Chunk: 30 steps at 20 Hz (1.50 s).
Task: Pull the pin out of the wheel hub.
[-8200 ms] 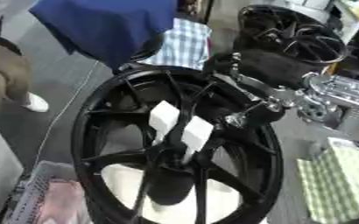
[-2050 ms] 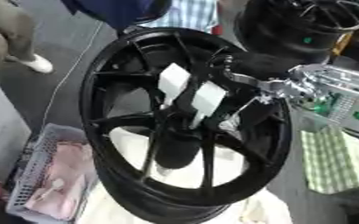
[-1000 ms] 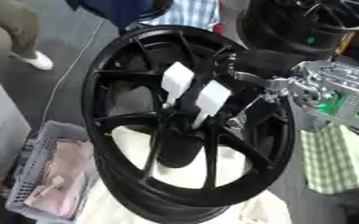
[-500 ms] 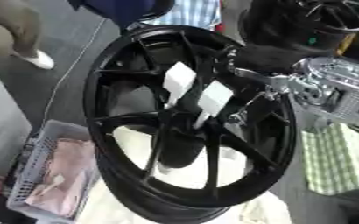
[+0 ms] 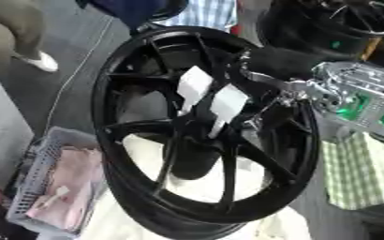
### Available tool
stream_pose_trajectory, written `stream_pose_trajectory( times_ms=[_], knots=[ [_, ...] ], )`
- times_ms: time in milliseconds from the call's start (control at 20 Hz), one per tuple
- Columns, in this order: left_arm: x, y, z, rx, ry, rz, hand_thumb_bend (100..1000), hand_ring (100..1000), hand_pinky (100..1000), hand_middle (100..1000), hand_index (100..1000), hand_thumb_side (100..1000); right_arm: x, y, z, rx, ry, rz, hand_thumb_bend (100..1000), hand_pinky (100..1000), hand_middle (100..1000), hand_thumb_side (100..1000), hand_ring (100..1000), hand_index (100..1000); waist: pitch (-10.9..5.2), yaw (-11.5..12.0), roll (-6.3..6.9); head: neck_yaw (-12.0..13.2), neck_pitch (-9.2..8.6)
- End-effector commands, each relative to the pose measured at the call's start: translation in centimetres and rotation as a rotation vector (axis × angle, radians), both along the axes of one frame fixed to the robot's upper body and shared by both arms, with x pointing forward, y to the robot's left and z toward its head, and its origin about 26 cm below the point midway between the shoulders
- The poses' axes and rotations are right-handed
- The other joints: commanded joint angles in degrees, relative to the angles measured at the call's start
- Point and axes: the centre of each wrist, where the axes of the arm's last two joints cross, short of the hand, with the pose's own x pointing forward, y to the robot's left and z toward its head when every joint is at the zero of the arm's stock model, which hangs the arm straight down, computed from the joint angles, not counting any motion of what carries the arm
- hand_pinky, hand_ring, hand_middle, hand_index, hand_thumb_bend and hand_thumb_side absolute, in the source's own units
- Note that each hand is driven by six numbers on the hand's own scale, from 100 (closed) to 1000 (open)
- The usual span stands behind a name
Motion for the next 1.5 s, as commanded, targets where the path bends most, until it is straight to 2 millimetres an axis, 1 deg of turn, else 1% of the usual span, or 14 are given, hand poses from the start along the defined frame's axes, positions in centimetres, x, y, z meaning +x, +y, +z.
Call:
stream_pose_trajectory(
  times_ms=[50,250,300,350,550,600,750,1000,1100,1300,1500],
  knots=[
    [-0.18,-0.21,0.74,0.006,-0.026,-0.006,155,708,843,625,820,690,0.01,-0.05,1.01,0.005,-0.034,0.003,347,866,644,132,858,672,-0.47,0.04,0.47,0.09,0.35],
    [-0.17,-0.21,0.77,0.006,-0.026,-0.005,154,709,844,625,820,690,0.03,0.05,1.02,0.013,-0.037,0.009,337,860,600,132,844,635,-0.50,0.10,0.48,0.32,0.35],
    [-0.17,-0.21,0.77,0.006,-0.026,-0.005,151,709,844,625,820,689,0.03,0.04,1.01,0.014,-0.037,0.010,361,855,575,125,836,612,-0.50,0.10,0.48,0.38,0.35],
    [-0.17,-0.20,0.77,0.006,-0.026,-0.004,155,709,844,625,820,690,0.00,-0.03,0.94,0.014,-0.037,0.010,336,853,564,133,832,599,-0.50,0.09,0.47,0.44,0.35],
    [-0.16,-0.23,0.78,0.008,-0.024,-0.005,156,709,844,625,820,691,-0.14,-0.36,0.61,0.022,-0.046,0.010,323,847,548,133,816,560,-0.44,0.16,0.37,0.59,0.35],
    [-0.16,-0.23,0.80,0.008,-0.024,-0.005,156,710,845,625,820,691,-0.16,-0.41,0.56,0.025,-0.049,0.009,321,845,535,134,805,537,-0.44,0.19,0.35,0.62,0.35],
    [-0.15,-0.23,0.83,0.009,-0.025,-0.005,156,710,845,626,821,691,-0.17,-0.47,0.55,0.033,-0.059,0.006,323,837,501,136,788,505,-0.45,0.23,0.29,0.66,0.35],
    [-0.16,-0.23,0.81,0.012,-0.023,-0.006,158,711,846,626,821,691,-0.15,-0.42,0.63,0.051,-0.075,0.003,296,812,405,141,721,420,-0.51,0.20,0.18,0.63,0.35],
    [-0.16,-0.22,0.80,0.012,-0.021,-0.006,158,711,846,626,821,691,-0.13,-0.39,0.69,0.061,-0.080,0.001,275,798,367,143,674,388,-0.56,0.13,0.15,0.65,0.35],
    [-0.16,-0.20,0.79,0.014,-0.021,-0.006,157,712,846,627,821,691,-0.08,-0.32,0.89,0.080,-0.090,-0.009,242,789,327,155,621,355,-0.75,-0.04,0.18,0.59,0.35],
    [-0.18,-0.17,0.74,0.015,-0.018,-0.005,157,713,847,628,822,691,-0.02,-0.24,1.14,0.096,-0.099,-0.022,214,787,319,168,607,347,-0.99,-0.18,0.23,0.50,0.35]
  ],
)
